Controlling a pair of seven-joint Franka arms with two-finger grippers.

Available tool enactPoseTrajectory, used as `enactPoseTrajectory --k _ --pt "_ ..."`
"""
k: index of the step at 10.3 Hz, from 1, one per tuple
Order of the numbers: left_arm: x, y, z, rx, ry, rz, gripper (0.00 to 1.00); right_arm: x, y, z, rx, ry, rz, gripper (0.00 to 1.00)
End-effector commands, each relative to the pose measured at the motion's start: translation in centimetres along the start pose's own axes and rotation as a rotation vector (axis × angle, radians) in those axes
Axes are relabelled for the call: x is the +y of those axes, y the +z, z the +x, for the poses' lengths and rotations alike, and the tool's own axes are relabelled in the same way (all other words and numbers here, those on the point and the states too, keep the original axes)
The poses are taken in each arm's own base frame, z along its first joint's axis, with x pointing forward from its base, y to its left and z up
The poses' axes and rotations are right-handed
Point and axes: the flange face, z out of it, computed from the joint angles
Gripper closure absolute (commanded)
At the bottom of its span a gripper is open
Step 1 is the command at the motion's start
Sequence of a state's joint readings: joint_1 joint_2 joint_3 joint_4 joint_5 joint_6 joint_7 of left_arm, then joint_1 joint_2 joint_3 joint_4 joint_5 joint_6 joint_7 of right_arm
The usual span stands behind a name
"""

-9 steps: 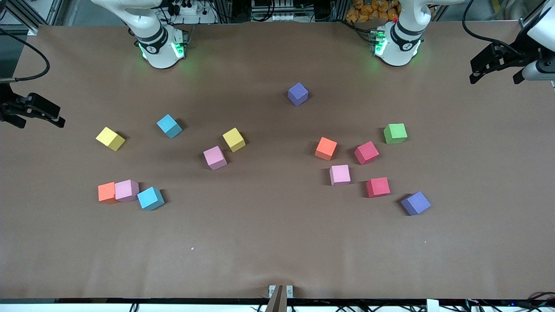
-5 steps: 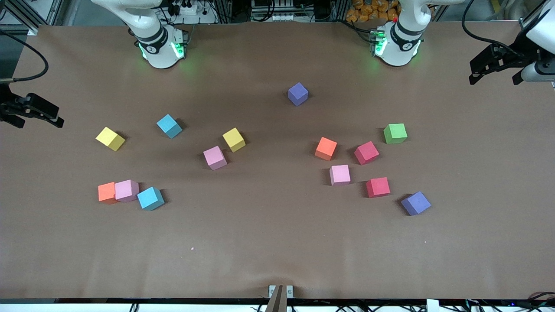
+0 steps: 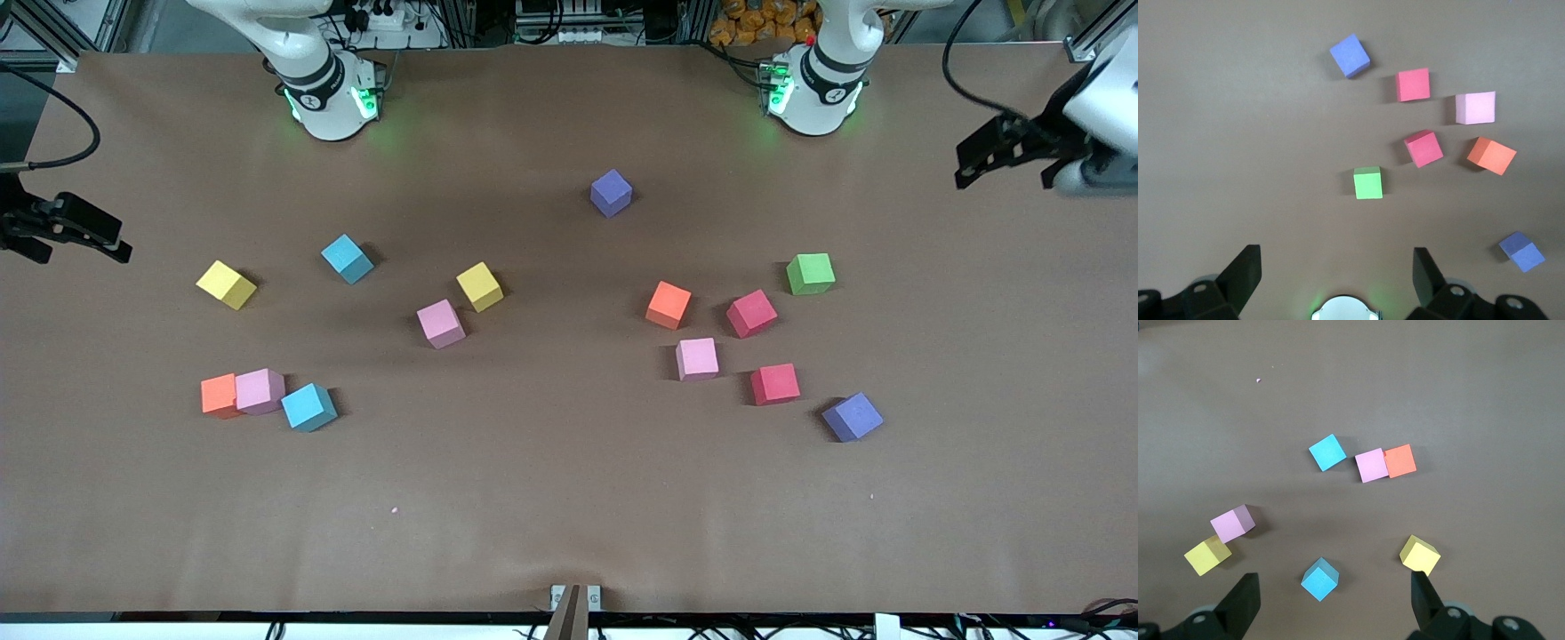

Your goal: Form number 2 with 11 blocks

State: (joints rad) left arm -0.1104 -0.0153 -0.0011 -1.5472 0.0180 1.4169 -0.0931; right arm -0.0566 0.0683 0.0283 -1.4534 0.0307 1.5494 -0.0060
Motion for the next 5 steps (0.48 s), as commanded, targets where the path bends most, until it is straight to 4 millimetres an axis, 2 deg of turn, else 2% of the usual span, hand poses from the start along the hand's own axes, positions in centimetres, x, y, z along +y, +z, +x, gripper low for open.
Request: enactPoseTrajectory --k 1,2,3,4,5 --pt "1.5 7.7 5.3 -0.154 0.018 -0.009 0.0 -0.3 0.2 0.5 -0.011 -0.003 0.005 0.0" --pt "2.7 13.4 8.1 -0.238 -0.007 -0.024 0.0 -0.3 0.3 0.5 -0.012 -0.009 0.005 0.0" --pt "3.6 17.0 10.3 -0.243 -0.064 -0.018 0.0 -0.3 0.5 0.5 -0.017 -0.012 0.005 0.0" --pt "5.4 20.1 12.3 -0.21 -0.129 -0.03 0.0 -0.5 0.9 0.6 -0.028 -0.016 0.006 0.0" --pt "7.8 23.0 13.4 -0.203 -0.179 -0.019 0.0 -1.1 1.4 0.7 -0.039 -0.023 0.006 0.0"
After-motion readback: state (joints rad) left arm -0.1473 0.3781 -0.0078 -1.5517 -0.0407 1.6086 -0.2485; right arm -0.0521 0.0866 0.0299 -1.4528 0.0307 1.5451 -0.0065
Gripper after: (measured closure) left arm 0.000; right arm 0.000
